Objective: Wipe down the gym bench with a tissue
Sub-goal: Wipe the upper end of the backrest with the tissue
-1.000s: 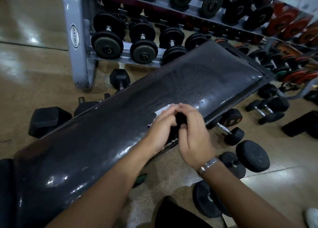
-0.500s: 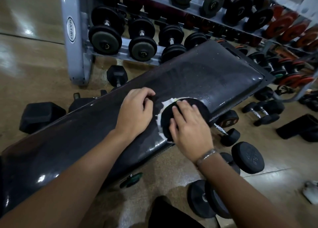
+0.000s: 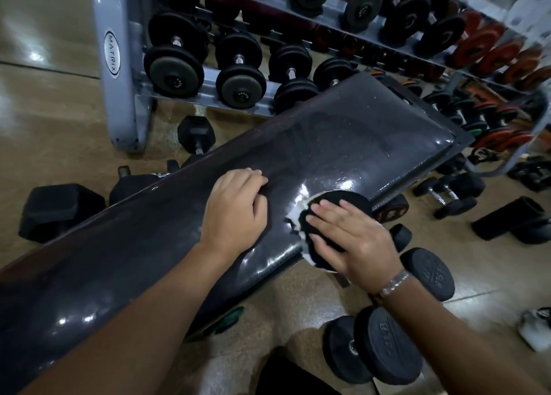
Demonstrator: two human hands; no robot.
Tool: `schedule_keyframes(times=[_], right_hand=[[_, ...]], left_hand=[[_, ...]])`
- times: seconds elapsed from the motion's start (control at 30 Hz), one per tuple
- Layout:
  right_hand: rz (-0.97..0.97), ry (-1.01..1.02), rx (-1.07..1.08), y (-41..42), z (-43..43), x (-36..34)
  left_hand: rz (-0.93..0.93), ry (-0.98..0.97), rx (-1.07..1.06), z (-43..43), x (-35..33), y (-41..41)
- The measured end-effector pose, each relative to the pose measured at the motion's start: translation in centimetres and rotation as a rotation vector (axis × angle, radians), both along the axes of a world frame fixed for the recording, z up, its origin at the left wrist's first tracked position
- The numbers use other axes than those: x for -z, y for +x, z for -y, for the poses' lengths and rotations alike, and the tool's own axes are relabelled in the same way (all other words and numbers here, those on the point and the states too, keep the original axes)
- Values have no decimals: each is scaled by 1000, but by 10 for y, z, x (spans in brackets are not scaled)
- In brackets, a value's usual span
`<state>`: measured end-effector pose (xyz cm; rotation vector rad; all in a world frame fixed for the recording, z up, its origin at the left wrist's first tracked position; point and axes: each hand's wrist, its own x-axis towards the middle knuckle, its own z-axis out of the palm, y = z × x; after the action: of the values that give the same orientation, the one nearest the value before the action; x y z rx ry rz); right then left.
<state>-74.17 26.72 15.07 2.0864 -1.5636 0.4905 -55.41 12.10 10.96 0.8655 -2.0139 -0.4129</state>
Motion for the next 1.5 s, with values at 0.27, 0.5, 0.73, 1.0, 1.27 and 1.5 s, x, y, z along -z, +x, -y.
schedule_keyframes(times=[0.27, 0.5, 0.73, 1.0, 1.27, 1.5], right_hand=[[85, 5, 135, 28, 28, 10], [65, -22, 258, -5, 30, -18], [46, 33, 141, -10, 0, -10], [106, 94, 206, 24, 34, -3], [72, 89, 401, 30, 72, -15], [85, 193, 295, 4, 61, -30]], left_hand=[[80, -37, -12, 1, 0, -2], [106, -41, -15, 0, -2, -2], [102, -58, -26, 1, 1, -3], [93, -63, -17, 3, 2, -3], [81, -50, -9, 4, 5, -2], [30, -23, 5, 4, 6, -3]])
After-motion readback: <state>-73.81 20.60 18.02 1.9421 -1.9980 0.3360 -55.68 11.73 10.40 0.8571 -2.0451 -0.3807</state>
